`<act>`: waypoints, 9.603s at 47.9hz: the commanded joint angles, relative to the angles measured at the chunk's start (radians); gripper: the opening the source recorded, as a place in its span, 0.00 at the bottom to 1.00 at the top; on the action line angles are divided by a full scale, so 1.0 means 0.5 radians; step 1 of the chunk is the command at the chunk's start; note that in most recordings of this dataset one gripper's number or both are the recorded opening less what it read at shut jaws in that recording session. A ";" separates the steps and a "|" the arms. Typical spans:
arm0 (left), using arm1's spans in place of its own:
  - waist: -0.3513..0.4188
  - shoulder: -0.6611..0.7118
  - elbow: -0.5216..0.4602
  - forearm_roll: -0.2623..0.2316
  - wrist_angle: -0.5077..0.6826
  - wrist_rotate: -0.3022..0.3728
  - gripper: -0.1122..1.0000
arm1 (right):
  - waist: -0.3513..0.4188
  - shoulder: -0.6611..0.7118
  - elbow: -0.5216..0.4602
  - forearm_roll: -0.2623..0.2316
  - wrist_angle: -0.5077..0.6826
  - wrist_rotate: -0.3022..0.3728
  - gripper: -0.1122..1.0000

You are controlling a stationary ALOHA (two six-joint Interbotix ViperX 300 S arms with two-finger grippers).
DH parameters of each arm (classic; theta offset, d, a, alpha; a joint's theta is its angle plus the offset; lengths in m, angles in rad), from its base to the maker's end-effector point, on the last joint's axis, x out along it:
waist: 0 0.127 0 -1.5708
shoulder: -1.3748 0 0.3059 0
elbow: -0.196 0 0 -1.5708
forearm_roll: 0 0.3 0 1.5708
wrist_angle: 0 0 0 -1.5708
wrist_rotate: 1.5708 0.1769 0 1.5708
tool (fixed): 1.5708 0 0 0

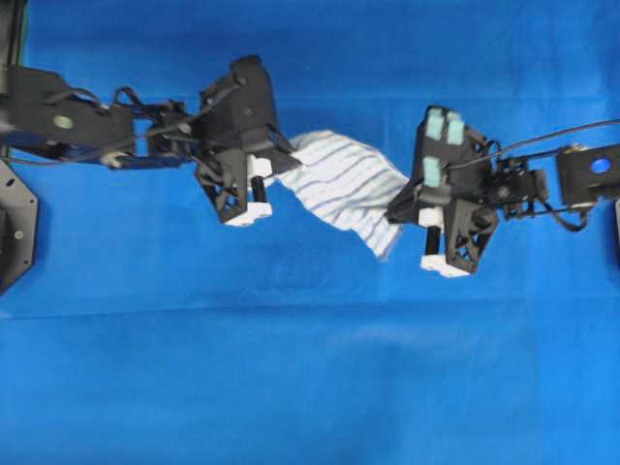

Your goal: Lift the towel with both arms.

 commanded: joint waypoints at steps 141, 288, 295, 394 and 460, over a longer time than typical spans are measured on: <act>-0.454 -0.083 0.362 0.000 -0.055 -0.012 0.85 | 0.147 0.156 -0.064 -0.295 0.092 0.328 0.67; -0.077 -1.028 -0.813 0.015 1.126 0.172 0.19 | -0.012 -0.479 -1.359 -0.337 1.267 -0.252 0.14; -0.077 -1.037 -0.804 0.012 1.104 0.166 0.56 | -0.012 -0.476 -1.356 -0.347 1.273 -0.249 0.39; -0.132 0.804 -0.031 0.003 -0.755 0.175 0.91 | 0.009 0.528 -0.031 -0.356 0.077 0.285 0.70; -0.092 -0.607 -0.169 0.003 0.675 0.166 0.12 | 0.006 -0.261 -0.706 -0.380 0.874 0.117 0.14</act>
